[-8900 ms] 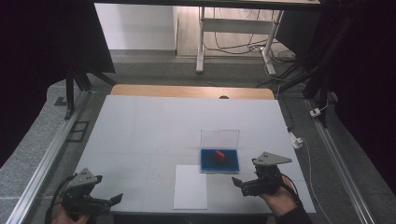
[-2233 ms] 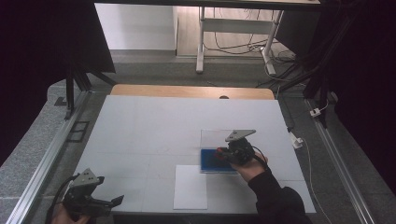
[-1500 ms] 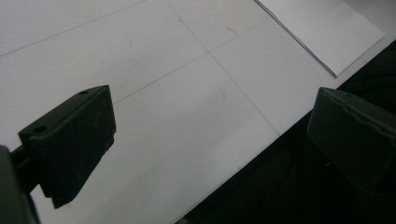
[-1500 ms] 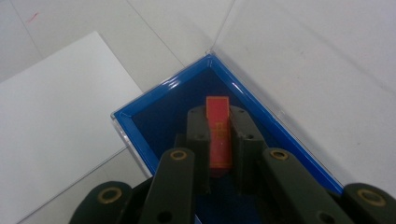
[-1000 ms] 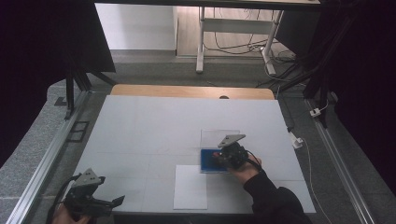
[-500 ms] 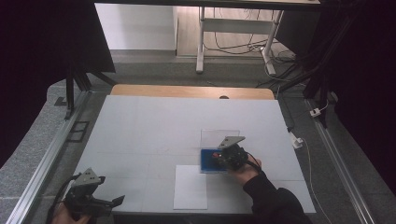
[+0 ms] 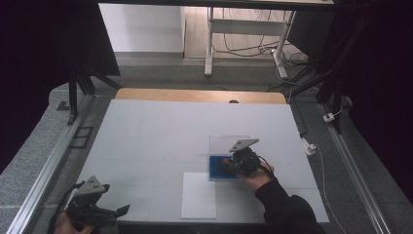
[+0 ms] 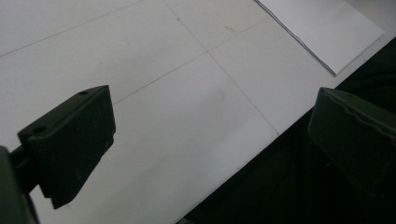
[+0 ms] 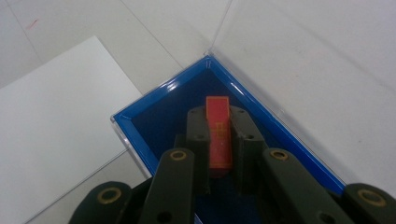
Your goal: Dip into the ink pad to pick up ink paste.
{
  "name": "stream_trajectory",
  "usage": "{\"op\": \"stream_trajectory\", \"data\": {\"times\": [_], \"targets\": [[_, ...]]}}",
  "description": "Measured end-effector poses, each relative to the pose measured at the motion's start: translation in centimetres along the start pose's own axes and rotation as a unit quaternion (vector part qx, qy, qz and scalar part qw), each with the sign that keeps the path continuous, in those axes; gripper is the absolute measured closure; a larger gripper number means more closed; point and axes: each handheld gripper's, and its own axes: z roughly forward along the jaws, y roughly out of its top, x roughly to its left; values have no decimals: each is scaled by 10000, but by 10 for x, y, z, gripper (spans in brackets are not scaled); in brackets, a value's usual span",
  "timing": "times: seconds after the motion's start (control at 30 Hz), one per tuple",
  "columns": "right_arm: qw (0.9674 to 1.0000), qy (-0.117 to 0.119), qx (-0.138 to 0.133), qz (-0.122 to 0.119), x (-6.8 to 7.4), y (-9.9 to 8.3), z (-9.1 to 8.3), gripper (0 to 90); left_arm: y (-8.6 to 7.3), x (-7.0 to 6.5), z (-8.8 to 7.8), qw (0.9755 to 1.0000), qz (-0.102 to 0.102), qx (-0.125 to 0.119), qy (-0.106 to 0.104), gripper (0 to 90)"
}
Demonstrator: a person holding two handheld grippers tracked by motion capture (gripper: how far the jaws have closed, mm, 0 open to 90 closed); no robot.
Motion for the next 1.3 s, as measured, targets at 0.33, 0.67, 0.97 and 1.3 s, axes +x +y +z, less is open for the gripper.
{"op": "stream_trajectory", "data": {"times": [0.33,0.67,0.97,1.3], "targets": [[9996,95,-248,84,0,1,-9,800,0,0,0,10000,11,-9,-6,12],[9990,197,-404,-12,5,3,-21,800,-1,-1,-1,10000,18,-10,14,12],[9982,312,-510,-100,11,5,-30,800,-1,-1,-1,10000,30,3,12,13],[9970,436,-586,-262,23,7,-36,799,-1,-2,0,10000,53,17,25,13]]}}
